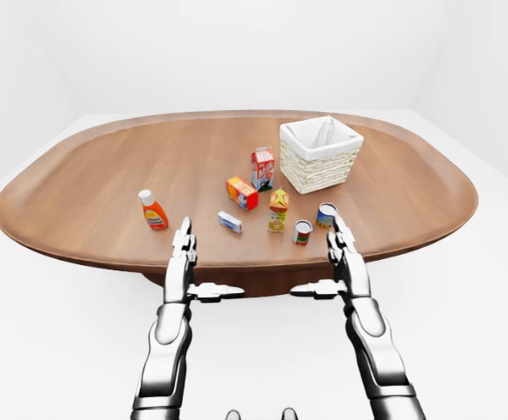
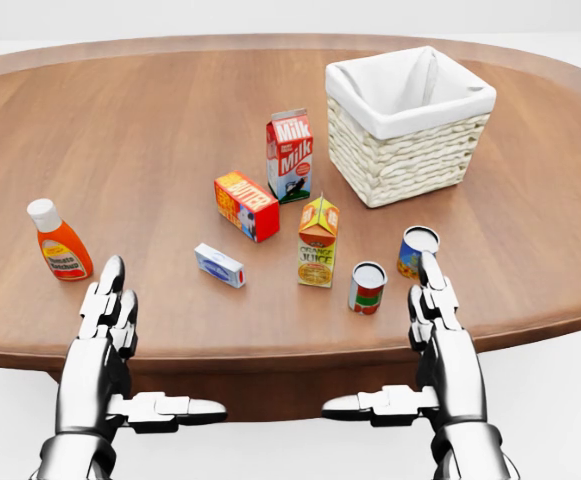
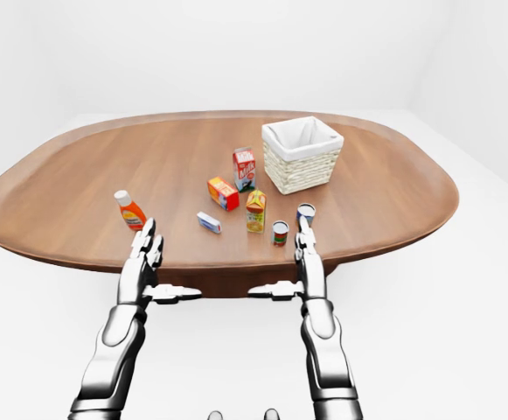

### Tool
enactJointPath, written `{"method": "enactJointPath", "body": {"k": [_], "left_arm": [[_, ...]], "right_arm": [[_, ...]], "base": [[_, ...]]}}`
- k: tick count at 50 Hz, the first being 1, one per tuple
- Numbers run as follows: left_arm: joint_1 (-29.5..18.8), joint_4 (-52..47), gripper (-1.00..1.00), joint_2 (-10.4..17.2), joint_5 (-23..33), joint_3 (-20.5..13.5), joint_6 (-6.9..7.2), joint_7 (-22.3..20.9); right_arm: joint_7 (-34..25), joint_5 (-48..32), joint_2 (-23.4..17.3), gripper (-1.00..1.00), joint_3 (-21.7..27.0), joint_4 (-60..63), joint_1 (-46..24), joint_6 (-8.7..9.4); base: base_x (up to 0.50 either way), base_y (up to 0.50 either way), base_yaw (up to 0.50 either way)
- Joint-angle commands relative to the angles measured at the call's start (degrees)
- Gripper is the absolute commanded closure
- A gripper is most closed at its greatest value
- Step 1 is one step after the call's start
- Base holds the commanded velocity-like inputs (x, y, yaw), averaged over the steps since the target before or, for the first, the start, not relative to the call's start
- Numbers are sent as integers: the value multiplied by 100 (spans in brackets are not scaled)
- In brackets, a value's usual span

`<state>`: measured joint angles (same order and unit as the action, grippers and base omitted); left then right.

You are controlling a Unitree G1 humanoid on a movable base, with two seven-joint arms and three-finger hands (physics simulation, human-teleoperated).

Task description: Pick up the alphabet soup and the tomato sauce, and put them in the basket.

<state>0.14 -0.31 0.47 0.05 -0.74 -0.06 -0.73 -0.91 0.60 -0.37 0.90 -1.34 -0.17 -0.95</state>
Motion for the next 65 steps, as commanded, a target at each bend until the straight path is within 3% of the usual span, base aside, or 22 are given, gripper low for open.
{"method": "enactJointPath", "body": {"k": [1,10,11,13,15,19,20,22,23,24,25,26,29,31,34,38,44,47,50,53,62,65], "left_arm": [[32,-15,-100,65,42,-119,-74,-119],[66,-154,-100,62,125,-98,-46,-97],[62,-144,-100,61,127,-102,-55,-95],[64,-148,-100,60,135,-100,-59,-95],[75,-162,-100,58,147,-97,-65,-92],[101,-219,-100,58,202,-74,-84,-89],[109,-247,-100,56,210,-71,-68,-90],[118,-246,-100,54,226,-71,-94,-86],[122,-250,-100,53,234,-70,-104,-83],[144,-303,-100,50,252,-57,-86,-80],[135,-281,-100,52,261,-57,-106,-82],[134,-279,-100,52,264,-57,-109,-85],[137,-278,-100,50,269,-57,-115,-86],[143,-282,-100,49,280,-54,-125,-84],[141,-289,-100,46,278,-53,-111,-87],[145,-291,-100,45,282,-43,-107,-98],[137,-260,-100,44,285,-40,-123,-103],[141,-270,-100,44,286,-36,-115,-109],[131,-232,-100,47,286,-42,-143,-111],[128,-243,-100,45,275,-44,-118,-118],[145,-295,-100,39,284,-28,-79,-117],[123,-226,-100,45,276,-41,-126,-121]], "right_arm": [[-145,113,-58,-100,133,-291,-14,-229],[-145,121,-62,-100,130,-448,-30,-370],[-132,134,-75,-100,124,-110,-14,-47],[-144,129,-65,-100,132,-336,-25,-263],[-134,145,-76,-100,123,88,10,126],[-177,130,-57,-100,137,-440,-16,-366],[-162,145,-70,-100,125,-77,7,-24],[-184,130,-58,-100,133,-455,-10,-387],[-174,144,-71,-100,124,-137,10,-89],[-187,135,-62,-100,129,-357,2,-306],[-167,139,-72,-100,108,85,38,97],[-186,124,-59,-100,120,-290,18,-260],[-195,122,-58,-100,126,-489,-3,-405],[-179,139,-78,-100,114,74,25,97],[-204,113,-59,-100,125,-480,-4,-405],[-189,122,-73,-100,103,159,56,146],[-219,105,-58,-100,126,-472,0,-405],[-219,108,-61,-100,125,-502,-6,-405],[-203,131,-72,-100,107,126,60,94],[-219,112,-62,-100,117,-211,23,-214],[-205,93,-70,-100,103,45,37,26],[-208,58,-61,-100,118,-518,-23,-405]], "base": [[0,0,0],[0,0,0],[0,0,0],[0,0,0],[0,0,0],[0,0,0],[0,0,0],[0,0,0],[0,0,0],[0,-25,0],[0,-36,0],[0,-36,0],[0,-36,0],[0,-36,0],[0,-36,0],[0,-36,0],[0,-32,0],[0,-25,0],[0,-13,0],[0,-1,0],[0,0,0],[0,0,0]]}}
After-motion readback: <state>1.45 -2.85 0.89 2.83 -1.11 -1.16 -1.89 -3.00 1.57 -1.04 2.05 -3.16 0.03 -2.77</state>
